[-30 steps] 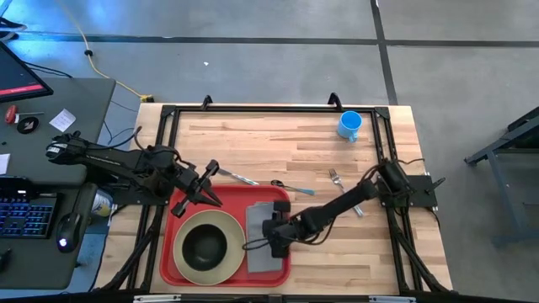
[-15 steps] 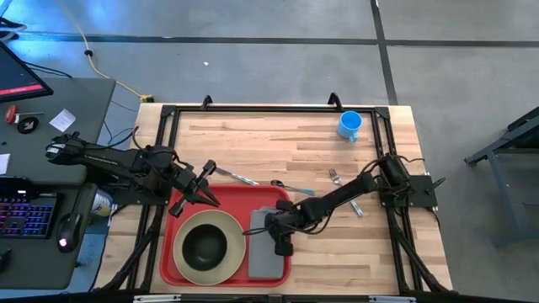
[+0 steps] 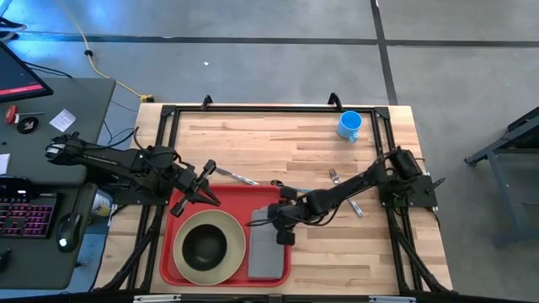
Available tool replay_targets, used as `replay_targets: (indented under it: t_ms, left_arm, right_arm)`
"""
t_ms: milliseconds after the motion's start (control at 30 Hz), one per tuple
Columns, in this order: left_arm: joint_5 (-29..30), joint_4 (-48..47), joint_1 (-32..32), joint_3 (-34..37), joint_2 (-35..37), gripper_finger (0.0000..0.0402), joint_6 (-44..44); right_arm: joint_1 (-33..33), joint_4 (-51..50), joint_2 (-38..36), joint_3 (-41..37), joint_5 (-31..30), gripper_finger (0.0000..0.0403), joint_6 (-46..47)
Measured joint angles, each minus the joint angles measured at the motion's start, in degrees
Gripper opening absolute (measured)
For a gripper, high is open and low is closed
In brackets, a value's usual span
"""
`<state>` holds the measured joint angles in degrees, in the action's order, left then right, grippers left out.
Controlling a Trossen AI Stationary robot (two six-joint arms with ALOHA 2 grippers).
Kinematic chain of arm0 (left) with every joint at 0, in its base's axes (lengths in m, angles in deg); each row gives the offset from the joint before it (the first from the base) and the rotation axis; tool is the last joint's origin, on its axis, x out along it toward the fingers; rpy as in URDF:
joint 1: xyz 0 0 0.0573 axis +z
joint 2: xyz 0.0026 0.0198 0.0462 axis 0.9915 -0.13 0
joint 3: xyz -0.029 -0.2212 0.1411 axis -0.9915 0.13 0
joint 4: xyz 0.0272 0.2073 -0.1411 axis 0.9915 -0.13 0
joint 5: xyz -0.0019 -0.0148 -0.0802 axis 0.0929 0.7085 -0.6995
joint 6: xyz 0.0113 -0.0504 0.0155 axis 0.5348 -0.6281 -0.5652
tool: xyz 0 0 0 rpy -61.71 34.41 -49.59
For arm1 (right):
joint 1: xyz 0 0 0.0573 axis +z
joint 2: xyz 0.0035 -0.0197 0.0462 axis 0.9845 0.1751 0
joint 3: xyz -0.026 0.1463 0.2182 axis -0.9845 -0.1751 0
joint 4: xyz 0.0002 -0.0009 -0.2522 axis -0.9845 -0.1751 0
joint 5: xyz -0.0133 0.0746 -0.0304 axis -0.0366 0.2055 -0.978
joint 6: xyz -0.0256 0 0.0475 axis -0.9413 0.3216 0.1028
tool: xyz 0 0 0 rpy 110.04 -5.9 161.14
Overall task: Set up tray
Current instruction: Put the gray napkin on the red serving tray to the right of the light brown plate
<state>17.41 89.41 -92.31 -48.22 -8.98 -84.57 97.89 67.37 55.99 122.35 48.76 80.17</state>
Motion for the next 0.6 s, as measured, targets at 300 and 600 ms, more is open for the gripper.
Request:
replay_targets:
  t_ms: [300, 600]
  left_arm:
    - [0.09, 0.05, 0.01, 0.00, -0.02, 0.0056, -0.45]
    - [1.90, 1.00, 0.00, 0.00, -0.02, 0.0056, -0.25]
  right_arm:
    - [-0.09, 17.01, -0.03, -12.47, -1.85, 0.0156, 2.68]
    - [-0.09, 19.88, -0.45, -11.22, -5.46, 0.0156, -3.26]
